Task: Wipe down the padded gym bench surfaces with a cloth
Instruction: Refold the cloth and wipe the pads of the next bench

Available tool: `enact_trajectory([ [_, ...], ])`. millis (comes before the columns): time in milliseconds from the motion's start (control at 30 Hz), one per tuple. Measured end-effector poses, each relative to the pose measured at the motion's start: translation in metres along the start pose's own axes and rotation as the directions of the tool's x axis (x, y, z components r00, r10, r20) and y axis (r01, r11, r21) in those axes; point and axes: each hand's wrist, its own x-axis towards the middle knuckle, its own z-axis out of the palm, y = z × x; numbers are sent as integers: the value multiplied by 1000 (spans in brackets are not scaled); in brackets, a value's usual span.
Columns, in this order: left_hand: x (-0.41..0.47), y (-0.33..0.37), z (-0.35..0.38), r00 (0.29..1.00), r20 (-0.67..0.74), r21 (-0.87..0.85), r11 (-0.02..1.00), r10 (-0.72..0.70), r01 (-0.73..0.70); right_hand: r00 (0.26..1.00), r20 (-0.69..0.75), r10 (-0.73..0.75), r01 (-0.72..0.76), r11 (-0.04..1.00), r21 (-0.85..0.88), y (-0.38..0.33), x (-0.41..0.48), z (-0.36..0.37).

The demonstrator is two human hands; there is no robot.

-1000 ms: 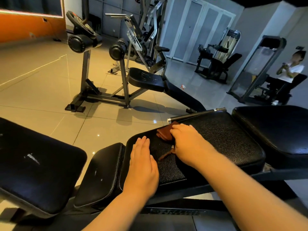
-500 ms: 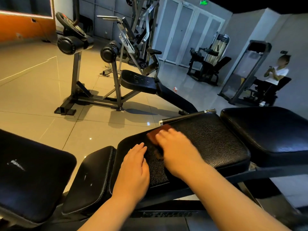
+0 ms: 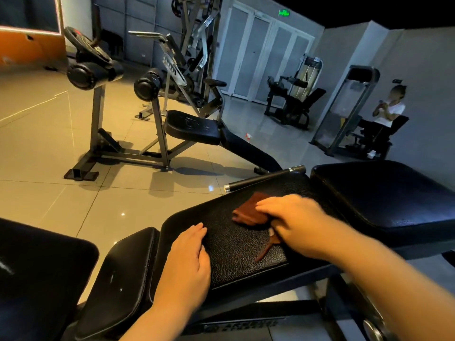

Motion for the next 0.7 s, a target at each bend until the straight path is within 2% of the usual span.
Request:
enact_trajectory([
  [133, -1, 1, 0, 1000, -4, -4, 1000, -7, 7, 932, -195, 305, -320, 946, -49, 38, 13, -11],
  [167, -1, 1, 0, 1000, -5, -4, 1000, -7, 7, 932, -202, 301, -323, 943, -85, 32, 16, -6],
  [233, -2, 1, 0, 1000, 1, -4, 1000, -7, 7, 975, -126, 181, -196, 973, -122, 17, 12, 5],
  [300, -2, 2, 0, 1000, 7, -5, 1000, -8, 8, 999, -16, 45, -46, 998, -37, 9, -2, 4],
  [333, -1, 2, 0, 1000, 6, -5, 1000, -7, 7, 1000, 18, 22, -22, 1000, 14, 13, -8, -2],
  [400, -2, 1, 0, 1000, 3, -9, 1000, -8, 9, 997, -32, 65, -65, 998, -7, 32, -8, -11],
  [500, -1, 1, 0, 1000, 3, -13, 1000, -11, 11, 952, -143, 270, -290, 945, -152, 38, 9, -7],
  [533, 0, 1, 0, 1000, 7, -14, 1000, -11, 11, 947, -144, 286, -308, 936, -168, 27, 16, -3],
  [600, 1, 1, -1, 1000, 14, -5, 1000, -2, 2, 975, -120, 189, -207, 966, -158, -5, 30, 12],
  [700, 0, 3, -1, 1000, 5, 3, 1000, 4, -4, 999, 18, -41, 43, 993, -110, -44, 32, 30],
])
